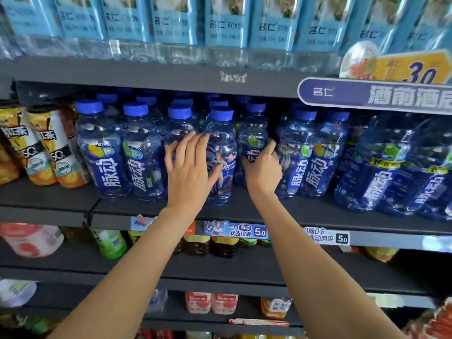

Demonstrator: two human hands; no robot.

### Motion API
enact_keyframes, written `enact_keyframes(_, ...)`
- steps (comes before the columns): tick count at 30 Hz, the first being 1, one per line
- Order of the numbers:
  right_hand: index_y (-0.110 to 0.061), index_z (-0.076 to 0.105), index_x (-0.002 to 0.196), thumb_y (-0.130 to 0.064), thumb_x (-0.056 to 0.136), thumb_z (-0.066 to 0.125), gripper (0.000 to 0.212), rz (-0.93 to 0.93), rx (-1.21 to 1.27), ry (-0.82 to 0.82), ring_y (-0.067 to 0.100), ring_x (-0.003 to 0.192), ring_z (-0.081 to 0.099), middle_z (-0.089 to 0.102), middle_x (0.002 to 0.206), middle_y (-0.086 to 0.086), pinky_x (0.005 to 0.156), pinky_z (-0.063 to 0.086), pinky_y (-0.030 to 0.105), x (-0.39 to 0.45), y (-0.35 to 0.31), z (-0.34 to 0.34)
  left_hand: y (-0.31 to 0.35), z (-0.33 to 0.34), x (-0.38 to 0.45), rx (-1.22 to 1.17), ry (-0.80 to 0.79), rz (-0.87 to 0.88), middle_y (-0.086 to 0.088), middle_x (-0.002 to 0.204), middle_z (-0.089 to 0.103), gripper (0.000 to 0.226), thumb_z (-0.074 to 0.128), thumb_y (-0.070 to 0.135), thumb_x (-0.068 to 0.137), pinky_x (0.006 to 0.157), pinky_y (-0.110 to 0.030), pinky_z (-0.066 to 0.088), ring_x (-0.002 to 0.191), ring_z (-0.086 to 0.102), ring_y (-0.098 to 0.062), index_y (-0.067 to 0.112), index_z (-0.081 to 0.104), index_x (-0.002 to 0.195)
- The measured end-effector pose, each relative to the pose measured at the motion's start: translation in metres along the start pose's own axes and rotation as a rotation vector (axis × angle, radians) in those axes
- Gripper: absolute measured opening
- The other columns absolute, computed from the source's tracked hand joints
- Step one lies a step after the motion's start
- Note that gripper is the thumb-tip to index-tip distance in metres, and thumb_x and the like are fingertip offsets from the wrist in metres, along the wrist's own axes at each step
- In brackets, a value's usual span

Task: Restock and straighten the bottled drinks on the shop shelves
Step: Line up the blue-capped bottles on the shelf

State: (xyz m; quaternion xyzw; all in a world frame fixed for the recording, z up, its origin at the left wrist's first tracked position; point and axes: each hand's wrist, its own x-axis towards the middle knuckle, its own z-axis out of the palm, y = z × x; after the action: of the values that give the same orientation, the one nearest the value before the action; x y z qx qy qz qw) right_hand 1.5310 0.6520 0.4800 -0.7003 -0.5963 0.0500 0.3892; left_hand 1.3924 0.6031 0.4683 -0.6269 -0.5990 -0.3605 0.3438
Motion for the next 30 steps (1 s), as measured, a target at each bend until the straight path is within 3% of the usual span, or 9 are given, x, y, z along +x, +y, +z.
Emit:
enact_keyframes(3,-0.006,0.025,0.136,-0.036,0.086,0.062,0.069,-0.030,-0.026,-0.015,0.036,0.102,0.060,0.046,0.132,0.015,0.064,0.039,0.034,-0.001,-0.006,0.003,-0.001,0.000,0.000,-0.002,-0.006,0.005,-0.009,0.128,0.054,0.059,0.045,0.048,0.087,0.106,-0.041,0.018,0.128,0.030,-0.019,0.006,0.044,0.129)
enact_keyframes(7,-0.004,0.021,0.136,-0.034,0.085,0.064,0.073,0.002,-0.051,-0.043,0.039,0.103,0.059,0.036,0.137,0.016,0.065,0.036,0.035,0.006,-0.013,0.003,-0.006,-0.002,0.000,-0.017,-0.002,0.035,-0.009,0.126,0.056,0.058,0.046,0.047,0.087,0.104,-0.040,0.019,0.128,0.030,-0.018,0.005,0.046,0.127)
enact_keyframes(12,-0.002,0.016,0.140,-0.035,0.086,0.064,0.080,0.017,-0.063,-0.060,0.040,0.106,0.057,0.030,0.142,0.017,0.071,0.044,0.039,0.007,-0.017,0.002,-0.010,-0.004,0.001,-0.043,0.000,0.062,-0.010,0.124,0.057,0.054,0.047,0.043,0.085,0.102,-0.039,0.020,0.127,0.030,-0.018,0.005,0.048,0.123)
enact_keyframes(17,-0.003,0.026,0.136,-0.027,0.089,0.061,0.064,-0.074,-0.086,-0.092,0.039,0.103,0.057,0.031,0.141,0.015,0.067,0.040,0.037,-0.003,-0.007,-0.012,-0.006,-0.003,-0.003,-0.048,0.012,0.047,-0.010,0.124,0.057,0.052,0.048,0.042,0.085,0.105,-0.040,0.017,0.129,0.029,-0.018,0.005,0.046,0.123)
enact_keyframes(21,0.000,0.051,0.115,-0.010,0.084,0.063,0.035,-0.327,-0.036,0.205,0.038,0.100,0.054,0.045,0.124,0.021,0.063,0.047,0.039,-0.021,0.014,-0.028,-0.002,-0.001,-0.006,-0.080,0.022,0.019,-0.011,0.122,0.058,0.049,0.053,0.036,0.085,0.106,-0.040,0.016,0.128,0.029,-0.019,0.005,0.046,0.122)
enact_keyframes(23,0.004,0.052,0.113,-0.008,0.075,0.071,0.044,-0.274,-0.013,0.411,0.041,0.102,0.050,0.048,0.118,0.026,0.074,0.047,0.043,-0.021,0.025,-0.037,0.001,-0.001,-0.008,-0.098,0.016,0.000,-0.011,0.123,0.057,0.048,0.051,0.035,0.085,0.106,-0.040,0.016,0.127,0.029,-0.019,0.005,0.046,0.122)
enact_keyframes(24,0.004,0.048,0.120,-0.012,0.075,0.073,0.053,-0.186,-0.001,0.430,0.040,0.106,0.048,0.046,0.122,0.026,0.080,0.044,0.042,-0.019,0.030,-0.042,0.002,-0.001,-0.009,-0.103,0.006,-0.006,-0.011,0.124,0.056,0.048,0.050,0.035,0.085,0.107,-0.040,0.016,0.127,0.030,-0.019,0.005,0.045,0.123)
enact_keyframes(27,0.001,0.027,0.139,-0.026,0.079,0.073,0.080,0.089,0.100,0.219,0.035,0.120,0.040,0.033,0.135,0.020,0.095,0.039,0.040,-0.011,0.043,-0.045,0.001,-0.001,-0.014,-0.104,-0.047,0.010,-0.009,0.129,0.052,0.055,0.055,0.037,0.085,0.110,-0.042,0.019,0.127,0.034,-0.021,0.006,0.042,0.129)
enact_keyframes(30,0.000,0.024,0.139,-0.024,0.083,0.069,0.076,0.111,0.124,0.117,0.034,0.120,0.044,0.031,0.138,0.017,0.091,0.043,0.039,-0.007,0.048,-0.043,-0.001,-0.005,-0.018,-0.068,-0.074,0.033,-0.009,0.131,0.052,0.059,0.048,0.042,0.085,0.109,-0.042,0.022,0.126,0.036,-0.022,0.005,0.042,0.131)
